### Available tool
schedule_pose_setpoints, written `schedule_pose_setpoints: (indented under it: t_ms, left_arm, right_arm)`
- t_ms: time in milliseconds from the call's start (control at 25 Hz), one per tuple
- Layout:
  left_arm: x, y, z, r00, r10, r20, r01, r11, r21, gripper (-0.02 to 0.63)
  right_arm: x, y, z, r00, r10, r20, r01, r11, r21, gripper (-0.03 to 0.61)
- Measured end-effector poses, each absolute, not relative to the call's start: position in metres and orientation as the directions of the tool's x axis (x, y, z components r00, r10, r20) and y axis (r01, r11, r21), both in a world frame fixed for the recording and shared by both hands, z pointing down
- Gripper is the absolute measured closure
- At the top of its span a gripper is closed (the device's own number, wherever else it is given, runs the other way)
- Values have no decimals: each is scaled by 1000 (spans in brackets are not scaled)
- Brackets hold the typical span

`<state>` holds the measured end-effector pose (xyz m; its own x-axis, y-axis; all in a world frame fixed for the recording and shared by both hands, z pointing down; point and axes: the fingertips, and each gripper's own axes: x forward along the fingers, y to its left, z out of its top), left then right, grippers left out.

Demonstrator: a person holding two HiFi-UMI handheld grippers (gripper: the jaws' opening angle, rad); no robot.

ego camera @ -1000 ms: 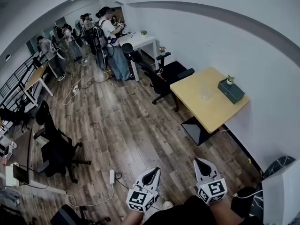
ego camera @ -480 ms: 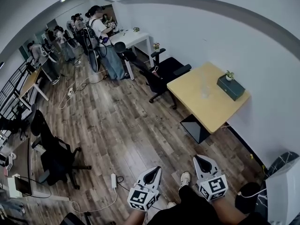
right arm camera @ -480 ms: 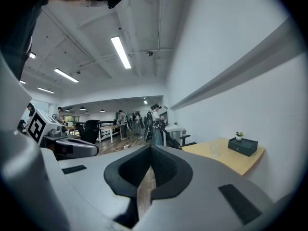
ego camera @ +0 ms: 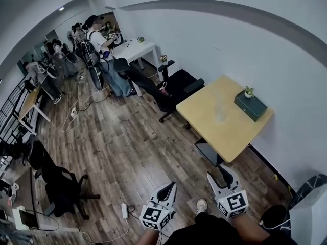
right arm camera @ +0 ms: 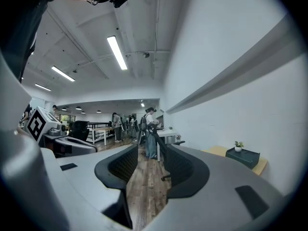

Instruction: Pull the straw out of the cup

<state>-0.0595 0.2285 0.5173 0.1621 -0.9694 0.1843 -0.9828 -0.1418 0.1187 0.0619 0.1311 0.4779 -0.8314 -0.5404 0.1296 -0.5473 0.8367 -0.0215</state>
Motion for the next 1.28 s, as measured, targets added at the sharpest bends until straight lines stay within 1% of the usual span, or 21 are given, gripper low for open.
schedule_pose_setpoints:
  t_ms: [440, 560, 760, 1000, 1280]
  left_arm:
    - [-55, 125, 509, 200, -960, 195, -975, -175, 136, 595]
    - [-61, 107, 511, 193, -961, 196, -976, -169, 136, 595]
    - [-77, 81, 512, 192, -962, 194, -975, -164, 151, 595]
    - [-107, 30, 524, 230, -954, 193, -965, -199, 168, 595]
    - [-152, -49, 512, 319, -932, 169, -943, -295, 151, 595]
  right_arm:
    - [81, 21, 479, -766, -627, 145, -634, 774, -3, 293]
    - [82, 2, 480, -745, -652, 143, -658, 753, 8, 258]
    - [74, -24, 488, -721, -673, 164, -680, 733, 21, 219]
    - [47, -68, 496, -696, -695, 179, -702, 712, 35, 222]
    - [9, -129, 496, -633, -749, 198, -756, 653, 55, 216]
